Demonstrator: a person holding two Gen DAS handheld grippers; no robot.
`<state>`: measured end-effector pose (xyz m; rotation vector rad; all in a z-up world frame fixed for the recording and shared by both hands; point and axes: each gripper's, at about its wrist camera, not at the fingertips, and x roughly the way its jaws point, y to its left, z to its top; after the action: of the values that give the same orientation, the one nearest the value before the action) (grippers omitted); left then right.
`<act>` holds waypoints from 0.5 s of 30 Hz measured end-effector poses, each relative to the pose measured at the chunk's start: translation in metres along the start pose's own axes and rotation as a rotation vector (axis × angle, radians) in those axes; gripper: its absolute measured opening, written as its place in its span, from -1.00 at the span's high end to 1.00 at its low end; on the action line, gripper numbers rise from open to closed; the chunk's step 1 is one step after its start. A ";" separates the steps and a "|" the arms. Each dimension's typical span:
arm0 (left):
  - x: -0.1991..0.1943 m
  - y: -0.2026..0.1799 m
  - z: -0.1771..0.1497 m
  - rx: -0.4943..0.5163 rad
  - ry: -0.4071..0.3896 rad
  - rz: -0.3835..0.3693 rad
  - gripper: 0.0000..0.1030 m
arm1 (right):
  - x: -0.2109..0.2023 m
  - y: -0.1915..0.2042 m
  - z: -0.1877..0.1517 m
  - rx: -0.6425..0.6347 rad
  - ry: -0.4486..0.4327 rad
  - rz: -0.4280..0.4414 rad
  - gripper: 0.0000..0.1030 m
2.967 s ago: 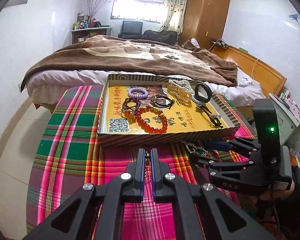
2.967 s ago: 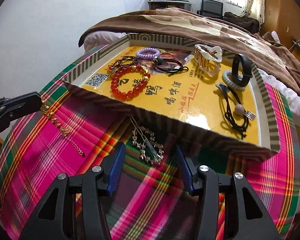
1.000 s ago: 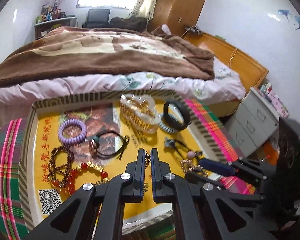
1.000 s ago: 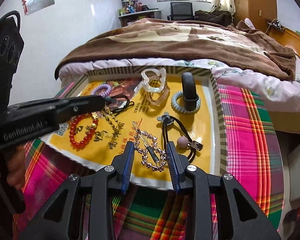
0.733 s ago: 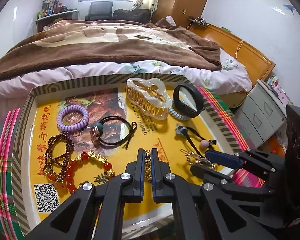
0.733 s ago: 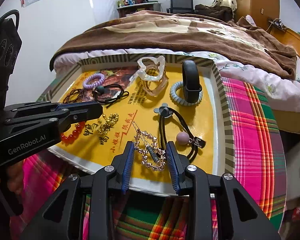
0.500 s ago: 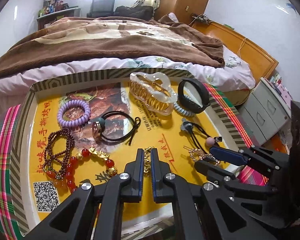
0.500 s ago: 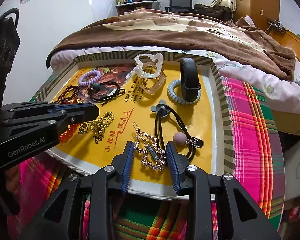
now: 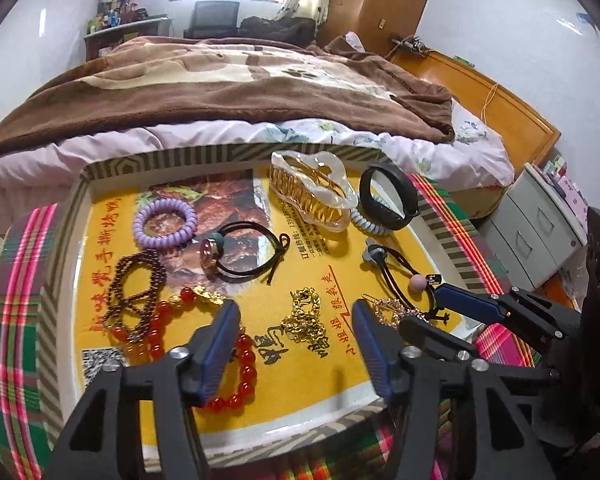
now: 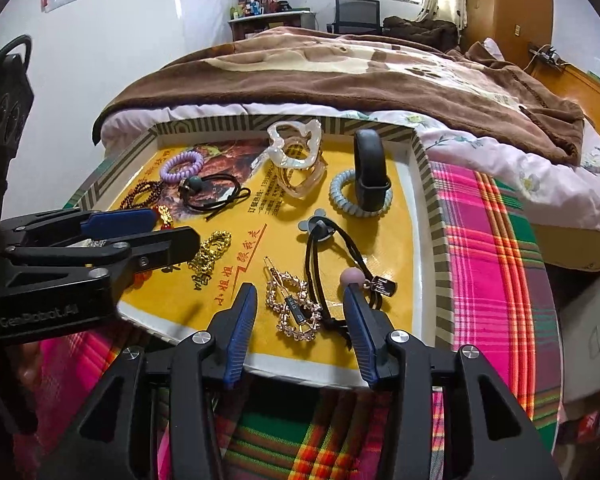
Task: Organize jewelry
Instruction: 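Open both tools to release the chain and clip in the box, then withdraw both open tools from the box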
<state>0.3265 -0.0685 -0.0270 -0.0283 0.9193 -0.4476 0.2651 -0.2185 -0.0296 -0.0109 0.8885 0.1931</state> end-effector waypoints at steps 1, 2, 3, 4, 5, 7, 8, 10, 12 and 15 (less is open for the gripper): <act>-0.004 0.000 -0.001 0.003 -0.007 0.010 -0.16 | -0.002 0.000 0.000 0.006 -0.005 0.005 0.11; -0.008 -0.001 -0.002 0.004 -0.010 0.025 -0.17 | -0.005 -0.001 -0.001 0.009 -0.011 0.009 0.10; -0.011 -0.001 -0.003 0.006 -0.012 0.038 -0.17 | -0.008 -0.001 -0.002 0.013 -0.017 0.011 0.08; -0.015 -0.001 -0.004 0.009 -0.019 0.051 -0.18 | -0.010 0.000 -0.003 0.016 -0.021 0.012 0.07; -0.020 -0.002 -0.006 0.010 -0.028 0.066 -0.22 | -0.013 0.000 -0.004 0.021 -0.026 0.019 0.04; -0.029 -0.003 -0.010 0.013 -0.045 0.090 -0.29 | -0.019 0.002 -0.005 0.024 -0.036 0.024 0.01; -0.034 -0.004 -0.012 0.011 -0.050 0.102 -0.32 | -0.022 0.003 -0.006 0.026 -0.042 0.025 0.00; -0.043 -0.004 -0.015 0.006 -0.062 0.114 -0.32 | -0.027 0.006 -0.008 0.027 -0.051 0.026 0.00; -0.052 -0.005 -0.019 0.001 -0.071 0.132 -0.33 | -0.032 0.007 -0.010 0.032 -0.060 0.024 0.00; -0.066 -0.008 -0.028 -0.003 -0.087 0.149 -0.35 | -0.040 0.010 -0.014 0.041 -0.069 0.030 0.00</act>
<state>0.2674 -0.0457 0.0078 0.0181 0.8303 -0.3043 0.2277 -0.2164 -0.0068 0.0466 0.8243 0.2023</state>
